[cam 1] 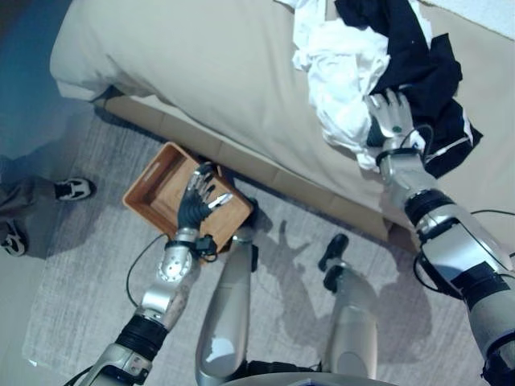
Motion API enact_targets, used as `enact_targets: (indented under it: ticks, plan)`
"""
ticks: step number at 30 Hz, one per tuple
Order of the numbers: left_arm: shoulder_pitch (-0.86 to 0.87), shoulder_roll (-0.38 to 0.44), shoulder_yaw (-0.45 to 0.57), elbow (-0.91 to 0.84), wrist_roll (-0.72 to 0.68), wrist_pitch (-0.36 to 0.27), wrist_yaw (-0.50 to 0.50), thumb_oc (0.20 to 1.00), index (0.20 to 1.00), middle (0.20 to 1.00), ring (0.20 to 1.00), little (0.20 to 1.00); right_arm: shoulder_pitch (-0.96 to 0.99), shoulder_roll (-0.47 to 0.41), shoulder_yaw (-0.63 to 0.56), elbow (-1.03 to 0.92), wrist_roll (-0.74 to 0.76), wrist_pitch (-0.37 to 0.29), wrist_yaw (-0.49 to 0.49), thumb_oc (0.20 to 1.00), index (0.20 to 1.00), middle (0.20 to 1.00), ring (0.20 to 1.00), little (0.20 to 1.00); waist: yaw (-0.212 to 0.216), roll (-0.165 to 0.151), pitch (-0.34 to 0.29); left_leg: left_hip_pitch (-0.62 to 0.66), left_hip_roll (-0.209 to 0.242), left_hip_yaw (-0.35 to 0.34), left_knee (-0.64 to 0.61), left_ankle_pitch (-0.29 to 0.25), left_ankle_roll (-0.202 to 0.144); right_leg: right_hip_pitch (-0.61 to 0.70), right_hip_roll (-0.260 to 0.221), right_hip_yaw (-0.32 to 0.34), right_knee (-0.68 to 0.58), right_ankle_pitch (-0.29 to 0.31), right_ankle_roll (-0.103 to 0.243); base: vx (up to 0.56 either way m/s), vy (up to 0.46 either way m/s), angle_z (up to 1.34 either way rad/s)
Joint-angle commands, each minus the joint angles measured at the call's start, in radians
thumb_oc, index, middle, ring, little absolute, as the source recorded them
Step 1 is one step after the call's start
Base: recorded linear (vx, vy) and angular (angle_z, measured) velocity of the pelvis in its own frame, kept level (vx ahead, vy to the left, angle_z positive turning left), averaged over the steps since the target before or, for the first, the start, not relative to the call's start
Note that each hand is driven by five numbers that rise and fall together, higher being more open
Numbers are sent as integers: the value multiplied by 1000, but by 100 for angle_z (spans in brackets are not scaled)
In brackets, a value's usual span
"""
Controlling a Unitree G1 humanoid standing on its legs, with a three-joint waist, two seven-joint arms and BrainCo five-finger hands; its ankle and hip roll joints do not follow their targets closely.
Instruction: Pick up clothes into the bucket
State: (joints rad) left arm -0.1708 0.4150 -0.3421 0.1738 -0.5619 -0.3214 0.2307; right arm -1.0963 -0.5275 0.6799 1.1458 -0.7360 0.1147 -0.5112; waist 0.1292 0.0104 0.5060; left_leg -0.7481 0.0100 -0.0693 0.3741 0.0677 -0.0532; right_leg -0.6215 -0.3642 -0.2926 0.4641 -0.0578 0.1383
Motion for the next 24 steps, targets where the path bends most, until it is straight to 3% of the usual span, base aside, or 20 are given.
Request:
enact_targets:
  ticks: [1,2,3,4,5,6,8,9,10,12,13,15,16,17,24]
  plan:
    - [33,12,9,-98,35,-59,-1,1000,1000,1000,1000,1000,-28,-61,35,-9,-58,9,1,633,633,633,633,633,24,9,14,-30,22,32,151,-137,34,44,-38,-11,52,27,33,78,-35,3]
    - [34,11,9,-96,35,-58,-1,1000,1000,1000,1000,1000,-25,-61,37,-10,-60,8,5,542,542,542,542,542,24,8,14,-17,23,25,164,-170,27,53,-36,1,68,-1,43,2,-11,3]
    - [35,13,9,-96,35,-58,-1,1000,1000,1000,1000,1000,-25,-63,38,-10,-62,9,6,200,200,200,200,200,24,8,14,-21,22,25,170,-172,26,51,-36,1,72,-3,42,5,-4,6]
    - [35,13,10,-99,36,-59,-1,1000,1000,1000,1000,1000,-24,-65,36,-10,-63,10,4,200,200,200,200,200,23,10,14,-39,20,29,168,-143,34,36,-41,-10,68,19,30,4,-1,4]
    - [38,12,10,-99,36,-58,-1,1000,1000,1000,1000,1000,-22,-64,33,-5,-60,10,3,200,200,200,200,200,23,10,14,-28,19,22,181,-176,27,45,-40,0,82,-6,42,-71,26,4]
    - [39,13,14,-102,40,-58,2,1000,1000,1000,1000,1000,-19,-64,22,-6,-51,9,-4,200,200,200,200,200,23,11,14,-44,16,27,172,-146,35,34,-42,-13,72,16,29,77,-29,2]
    - [42,13,15,-98,41,-58,2,1000,1000,1000,1000,1000,-16,-62,18,-6,-46,8,-7,200,200,200,200,200,24,11,14,-30,19,20,183,-180,27,44,-39,-2,87,-11,42,1,-1,2]
    - [41,14,16,-99,42,-58,1,1000,1000,1000,1000,1000,-16,-63,13,-10,-41,8,-10,200,200,200,200,200,23,11,14,-42,18,26,168,-145,35,35,-42,-13,71,17,30,-68,21,2]
    - [42,14,19,-99,44,-58,2,1000,1000,1000,1000,1000,-15,-64,9,-16,-38,7,-11,200,200,200,200,200,23,10,14,-39,19,26,163,-143,35,37,-42,-15,69,18,30,0,0,0]
    - [42,14,18,-96,43,-58,1,1000,1000,1000,1000,1000,-11,-66,5,-22,-27,4,-17,200,200,200,200,200,22,8,14,-15,21,22,166,-174,28,53,-40,-5,75,-4,43,45,-14,1]
    - [40,15,21,-98,41,-59,0,1000,1000,1000,1000,1000,-13,-71,-2,-32,-18,2,-22,200,200,200,200,200,21,8,14,-26,20,28,155,-143,36,44,-43,-15,62,23,31,-70,25,2]
    - [38,15,24,-94,41,-61,3,1000,1000,1000,1000,1000,-9,-79,-22,-53,9,-3,-35,200,200,200,200,200,17,4,14,-20,21,32,154,-143,36,51,-42,-14,55,27,32,2,2,0]
    - [38,16,26,-93,41,-61,5,1000,1000,1000,1000,1000,-7,-85,-34,-65,23,-4,-41,200,200,200,200,200,16,2,14,-1,24,27,159,-175,29,66,-39,-2,62,3,44,0,0,0]
    - [37,16,28,-94,42,-61,7,1000,1000,1000,1000,1000,-5,-91,-50,-81,39,-7,-50,200,200,200,200,200,13,1,14,-9,23,34,145,-142,36,59,-42,-13,46,30,33,0,0,0]
    - [41,19,38,-85,37,-69,13,1000,1000,1000,1000,1000,9,-138,-170,-199,186,-43,-117,200,200,200,200,200,-3,-14,14,34,32,45,103,-130,34,97,-41,-13,-8,59,40,-12,12,-5]
